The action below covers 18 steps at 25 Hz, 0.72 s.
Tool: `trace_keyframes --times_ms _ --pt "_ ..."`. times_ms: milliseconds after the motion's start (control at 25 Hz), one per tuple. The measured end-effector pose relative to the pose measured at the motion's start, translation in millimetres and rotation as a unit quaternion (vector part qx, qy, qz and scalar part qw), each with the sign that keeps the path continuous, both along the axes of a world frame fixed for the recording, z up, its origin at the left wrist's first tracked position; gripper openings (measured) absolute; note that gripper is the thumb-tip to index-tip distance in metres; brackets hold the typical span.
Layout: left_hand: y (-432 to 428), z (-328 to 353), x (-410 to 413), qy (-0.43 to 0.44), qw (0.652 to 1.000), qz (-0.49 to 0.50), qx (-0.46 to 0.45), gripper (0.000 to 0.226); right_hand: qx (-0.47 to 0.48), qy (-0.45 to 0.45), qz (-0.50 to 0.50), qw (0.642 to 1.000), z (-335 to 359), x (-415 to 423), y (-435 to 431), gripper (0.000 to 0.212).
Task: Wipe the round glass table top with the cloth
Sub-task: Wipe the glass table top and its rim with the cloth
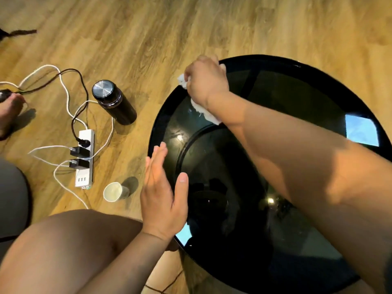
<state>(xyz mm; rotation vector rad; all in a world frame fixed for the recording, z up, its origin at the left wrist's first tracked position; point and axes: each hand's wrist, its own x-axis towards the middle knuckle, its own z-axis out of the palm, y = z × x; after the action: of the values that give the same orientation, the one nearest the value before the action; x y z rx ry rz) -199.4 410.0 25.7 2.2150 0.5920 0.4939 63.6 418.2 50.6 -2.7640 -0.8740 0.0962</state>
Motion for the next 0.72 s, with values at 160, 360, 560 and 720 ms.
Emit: trace_keyframes --times_ms 160,360,560,720 --pt "-2.6 3.2 2.5 0.002 1.0 0.001 -0.018 0.06 0.036 -0.01 -0.145 0.989 2.1 63.9 -65.2 0.031" --pt "-3.8 2.0 0.6 0.03 0.999 0.017 -0.019 0.063 0.01 -0.031 -0.269 0.963 10.9 86.5 -222.1 0.033" --pt "-0.8 -0.8 1.5 0.029 0.999 0.022 -0.02 0.065 0.059 0.012 -0.294 0.954 11.3 51.5 -219.7 0.036" --pt "-2.8 2.2 2.2 0.025 1.0 0.014 -0.009 0.063 0.064 0.045 -0.097 0.992 2.2 -47.6 -111.3 0.039"
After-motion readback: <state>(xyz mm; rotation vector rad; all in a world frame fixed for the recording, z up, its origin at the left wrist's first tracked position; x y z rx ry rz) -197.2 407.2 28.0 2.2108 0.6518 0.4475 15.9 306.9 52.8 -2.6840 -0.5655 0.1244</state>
